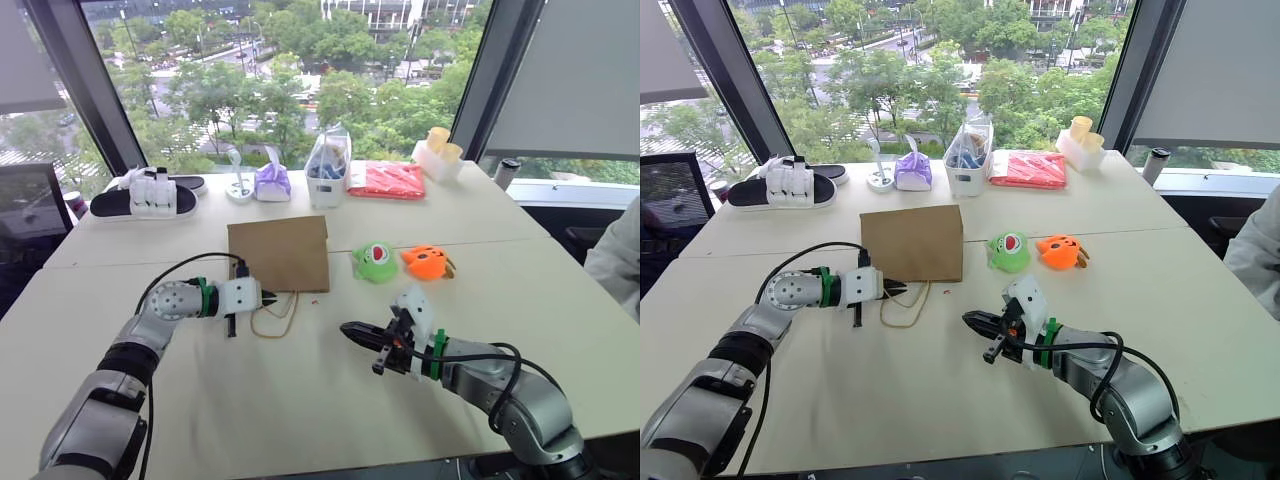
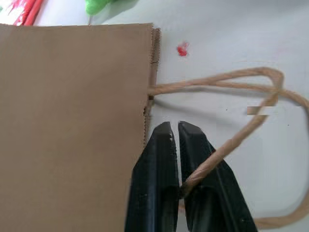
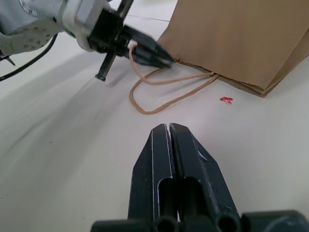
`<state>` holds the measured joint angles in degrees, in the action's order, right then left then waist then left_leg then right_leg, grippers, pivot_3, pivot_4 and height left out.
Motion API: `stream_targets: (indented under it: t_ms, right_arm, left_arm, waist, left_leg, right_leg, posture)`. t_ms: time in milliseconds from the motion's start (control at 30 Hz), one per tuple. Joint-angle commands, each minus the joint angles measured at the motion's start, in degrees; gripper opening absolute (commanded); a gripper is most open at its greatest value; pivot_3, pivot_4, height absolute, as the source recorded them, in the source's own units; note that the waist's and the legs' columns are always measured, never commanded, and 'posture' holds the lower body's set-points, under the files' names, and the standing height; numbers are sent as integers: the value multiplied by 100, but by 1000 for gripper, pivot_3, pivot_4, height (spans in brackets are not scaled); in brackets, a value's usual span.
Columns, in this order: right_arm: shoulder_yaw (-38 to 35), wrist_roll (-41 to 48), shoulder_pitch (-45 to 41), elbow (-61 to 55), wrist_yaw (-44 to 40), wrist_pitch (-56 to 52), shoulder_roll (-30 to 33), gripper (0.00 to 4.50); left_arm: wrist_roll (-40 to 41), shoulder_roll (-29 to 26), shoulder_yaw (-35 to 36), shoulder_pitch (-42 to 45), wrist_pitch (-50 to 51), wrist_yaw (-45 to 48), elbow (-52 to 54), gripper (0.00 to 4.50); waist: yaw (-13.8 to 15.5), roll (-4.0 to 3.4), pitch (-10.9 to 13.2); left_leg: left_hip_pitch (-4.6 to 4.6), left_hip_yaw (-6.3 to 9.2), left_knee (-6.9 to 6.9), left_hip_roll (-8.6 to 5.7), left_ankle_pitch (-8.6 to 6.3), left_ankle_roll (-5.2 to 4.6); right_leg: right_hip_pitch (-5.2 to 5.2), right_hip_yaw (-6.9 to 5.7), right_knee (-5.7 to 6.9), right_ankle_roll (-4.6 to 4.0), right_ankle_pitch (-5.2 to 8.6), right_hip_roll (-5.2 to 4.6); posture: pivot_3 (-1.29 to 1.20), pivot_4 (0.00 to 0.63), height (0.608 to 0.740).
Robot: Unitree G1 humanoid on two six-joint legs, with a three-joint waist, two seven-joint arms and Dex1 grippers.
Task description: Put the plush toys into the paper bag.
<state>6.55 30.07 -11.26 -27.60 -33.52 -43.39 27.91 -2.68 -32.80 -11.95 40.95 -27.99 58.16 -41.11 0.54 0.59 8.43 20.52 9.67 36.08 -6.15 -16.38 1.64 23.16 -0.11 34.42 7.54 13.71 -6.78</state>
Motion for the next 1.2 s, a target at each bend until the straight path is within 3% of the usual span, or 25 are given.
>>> stream_targets:
  t_ms: [33,133,400,567,667,867,1200]
  right_arm:
    - [-25,-3,-21,-92,10,103,-55,0]
    - [-77,-42,-22,-73,8,132,-26,0]
    - [-169,-169,-397,165,235,446,-377,0]
    - [-81,-266,-541,273,338,601,-603,0]
    - [-30,-301,-560,263,335,620,-660,0]
    - [68,-485,-505,247,268,632,-506,0]
    - [635,-1222,-767,1183,191,1243,-769,0]
  left_arm:
    - [879,48,516,60,1611,104,1014,92]
    - [1732,-42,884,230,3881,62,2255,92]
    - [3229,-610,1270,300,8159,-319,4546,92]
    - [4132,-94,1636,388,10195,-1125,5381,92]
    - [4316,432,1735,366,10755,-1670,5705,92]
    - [4481,942,1894,233,10975,-2180,5769,92]
    - [5074,944,2374,492,11295,-2166,5464,92]
  waist:
    - [3,2,-1]
    - [-32,3,0]
    - [-174,2,0]
    - [-116,5,0]
    - [-113,13,-3]
    - [-132,12,-3]
    - [-128,13,-4]
  left_leg:
    - [2,3,2,0,-2,-4]
    - [0,4,3,-1,-8,-14]
    - [-17,5,-2,2,0,0]
    - [-15,13,1,1,-3,-5]
    - [-14,17,8,-2,6,11]
    - [-17,10,-3,1,15,28]
    - [-15,7,1,0,16,31]
  right_leg:
    - [-1,0,2,0,0,0]
    - [-1,0,6,1,0,1]
    - [16,3,59,1,2,2]
    - [16,4,62,1,3,5]
    - [10,4,61,1,3,4]
    - [20,8,62,-1,3,5]
    - [20,10,61,-2,3,5]
  posture:
    - [0,150,740]
    - [0,150,740]
    - [0,150,740]
    - [0,150,740]
    - [0,150,740]
    - [0,150,740]
    - [0,150,740]
